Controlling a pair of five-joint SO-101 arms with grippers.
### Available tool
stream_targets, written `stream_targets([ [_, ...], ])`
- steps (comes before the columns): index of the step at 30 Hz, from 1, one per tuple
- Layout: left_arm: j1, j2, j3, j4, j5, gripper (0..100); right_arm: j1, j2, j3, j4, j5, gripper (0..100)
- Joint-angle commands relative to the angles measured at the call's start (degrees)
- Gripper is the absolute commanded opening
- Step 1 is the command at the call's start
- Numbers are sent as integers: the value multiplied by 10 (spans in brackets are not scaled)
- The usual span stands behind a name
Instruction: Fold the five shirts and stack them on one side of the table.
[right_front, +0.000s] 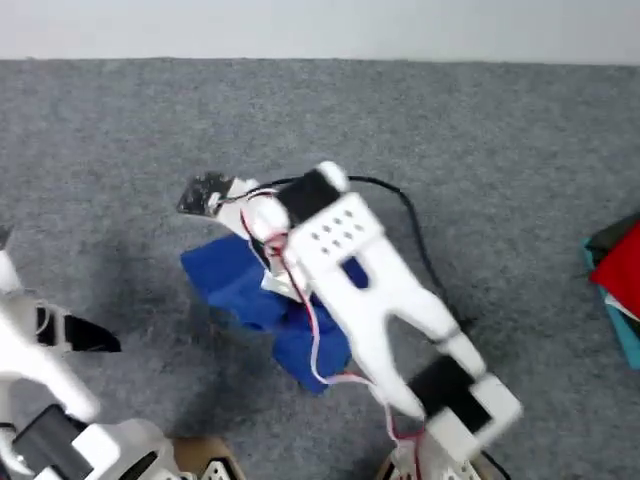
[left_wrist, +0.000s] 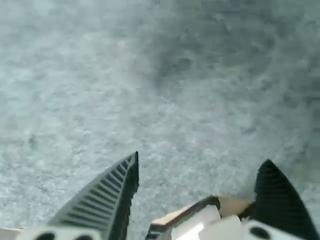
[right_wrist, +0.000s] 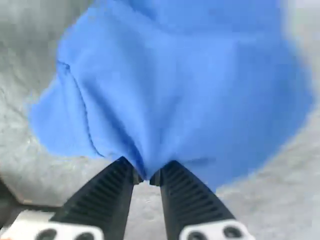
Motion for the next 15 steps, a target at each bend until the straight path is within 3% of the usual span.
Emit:
stream_targets([
  [1,59,-28,-1,29,-6,350,9,-127,-29,25,4,9],
  [6,162,-30,-6,51,-88,350,34,-205,5,25,4,9],
  [11,235,-30,-77,25,-90,352,75,-213,57,23,6,9],
  [15,295,-31,-132,63,-125,388,102,-193,61,21,7,9],
])
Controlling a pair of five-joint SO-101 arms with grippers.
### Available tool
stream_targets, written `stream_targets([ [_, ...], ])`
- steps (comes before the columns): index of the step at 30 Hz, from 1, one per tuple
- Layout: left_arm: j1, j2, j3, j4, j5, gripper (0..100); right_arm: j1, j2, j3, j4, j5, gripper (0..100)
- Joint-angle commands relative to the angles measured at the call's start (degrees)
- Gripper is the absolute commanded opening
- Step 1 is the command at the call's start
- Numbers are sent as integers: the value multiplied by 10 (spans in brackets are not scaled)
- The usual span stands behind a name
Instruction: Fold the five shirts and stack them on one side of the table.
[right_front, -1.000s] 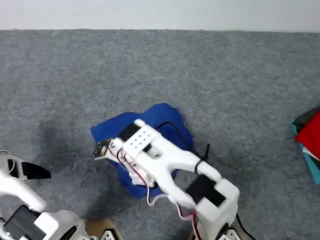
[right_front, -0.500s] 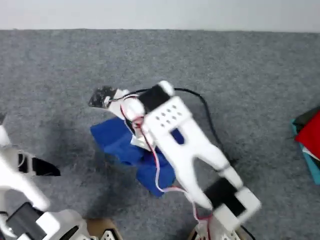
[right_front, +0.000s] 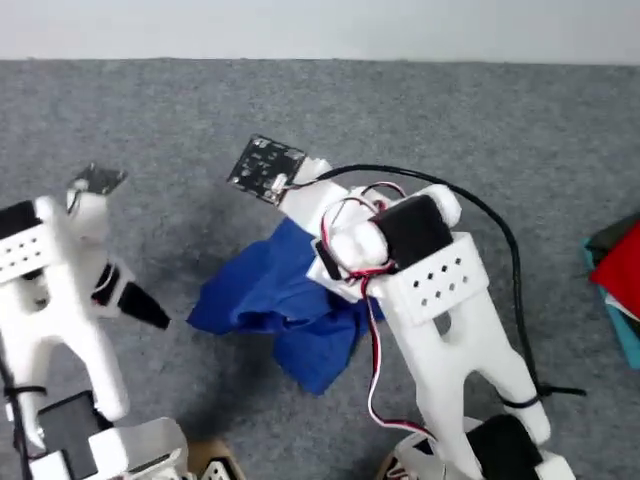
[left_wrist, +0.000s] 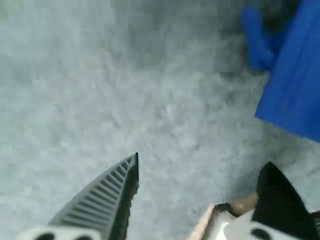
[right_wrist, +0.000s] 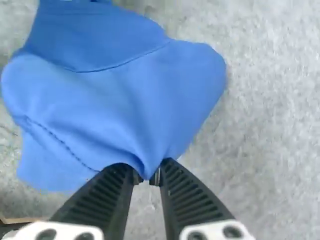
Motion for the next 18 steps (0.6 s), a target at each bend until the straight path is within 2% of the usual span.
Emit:
stream_targets([
  [1,70,-33,-57,29,-57,391,27,11,-5,20,6,9],
  [5,123,-63,-48,29,-77,391,61,55,-6,-43,5,9],
  [11,250,-137,39,27,-39,391,81,141,-7,-139,2,16],
  [13,287,-152,53,25,-2,391,90,167,-7,-145,-10,61],
  [18,330,-147,60,7,46,391,124,175,-7,-131,-113,253],
])
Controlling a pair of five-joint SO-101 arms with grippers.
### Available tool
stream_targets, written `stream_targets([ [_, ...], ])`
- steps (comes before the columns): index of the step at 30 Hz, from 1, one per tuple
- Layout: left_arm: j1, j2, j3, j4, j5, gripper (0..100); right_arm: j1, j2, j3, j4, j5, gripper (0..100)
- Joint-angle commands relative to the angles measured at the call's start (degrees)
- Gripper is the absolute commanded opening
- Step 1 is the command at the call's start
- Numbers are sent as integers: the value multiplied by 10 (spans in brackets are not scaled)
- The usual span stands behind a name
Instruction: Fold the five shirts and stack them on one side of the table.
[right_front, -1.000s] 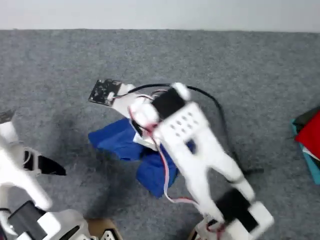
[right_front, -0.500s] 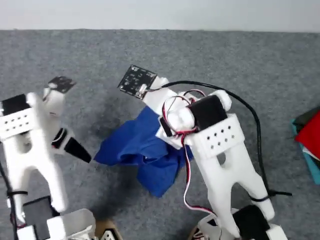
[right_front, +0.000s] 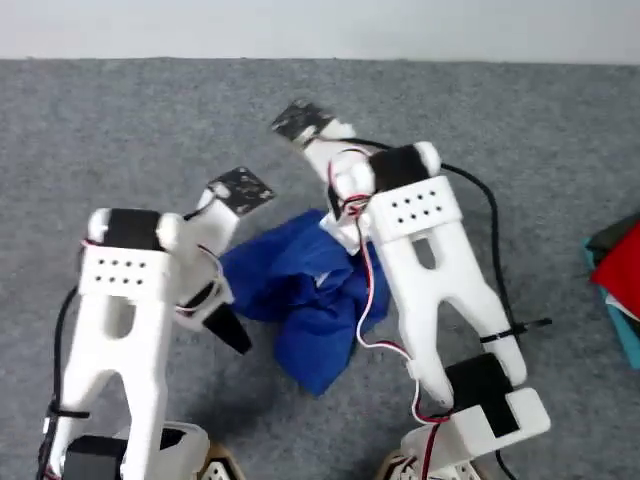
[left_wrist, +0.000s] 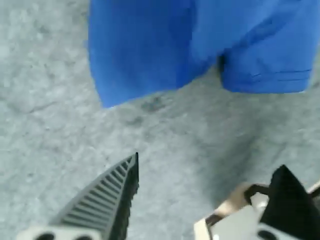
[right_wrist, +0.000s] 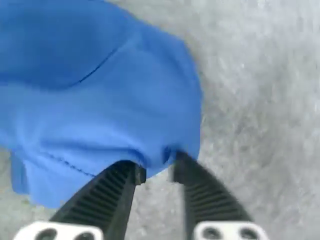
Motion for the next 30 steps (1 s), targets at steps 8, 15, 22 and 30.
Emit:
stream_targets([
  [8,42,71,-1,-73,69,390,55,-51,-8,61,-21,262],
  [15,94,143,6,-131,98,390,99,-80,-4,157,-20,262],
  [22,134,215,10,-216,126,390,158,-95,47,156,-21,262],
  [30,134,291,6,-328,122,183,170,-95,130,156,-24,262],
])
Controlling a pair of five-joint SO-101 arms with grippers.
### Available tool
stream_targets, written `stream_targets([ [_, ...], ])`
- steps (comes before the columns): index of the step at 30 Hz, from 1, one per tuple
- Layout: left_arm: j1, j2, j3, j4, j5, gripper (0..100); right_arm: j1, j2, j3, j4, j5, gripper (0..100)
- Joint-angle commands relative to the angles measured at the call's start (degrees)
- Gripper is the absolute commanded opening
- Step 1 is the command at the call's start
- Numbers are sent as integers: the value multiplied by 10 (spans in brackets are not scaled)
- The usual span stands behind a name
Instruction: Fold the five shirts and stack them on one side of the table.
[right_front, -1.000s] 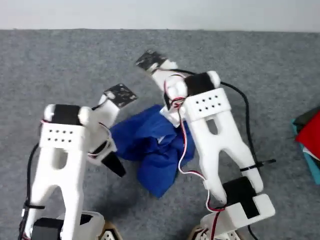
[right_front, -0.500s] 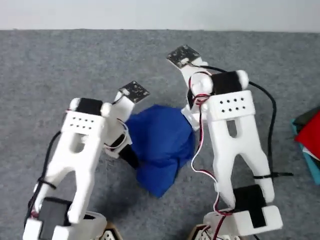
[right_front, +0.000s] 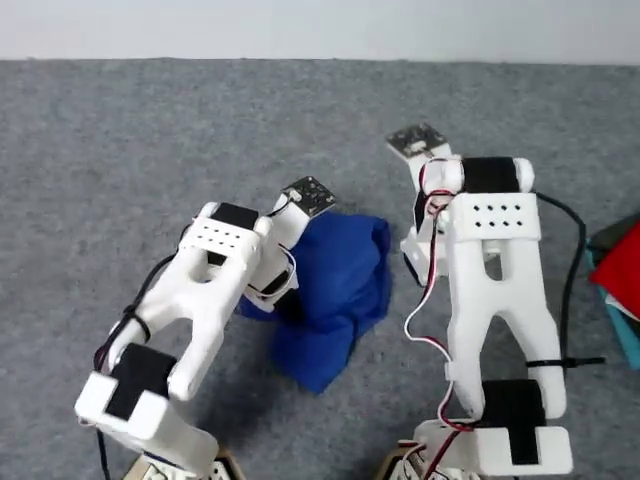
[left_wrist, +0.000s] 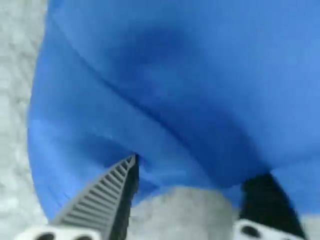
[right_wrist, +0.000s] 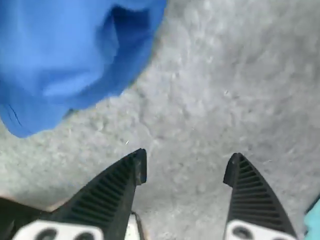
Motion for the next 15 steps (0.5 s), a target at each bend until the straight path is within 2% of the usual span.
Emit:
stream_targets([
  [1,5,14,-6,-54,3,139,1,-22,14,23,4,262],
  [3,4,15,-20,-55,3,55,-12,-22,26,23,6,262],
  [5,4,15,-39,-53,4,10,-36,-22,45,23,7,262],
  [11,-35,18,-138,6,7,14,-164,-17,91,22,6,265],
  [15,-97,19,-204,49,46,13,-200,-20,82,16,4,264],
])
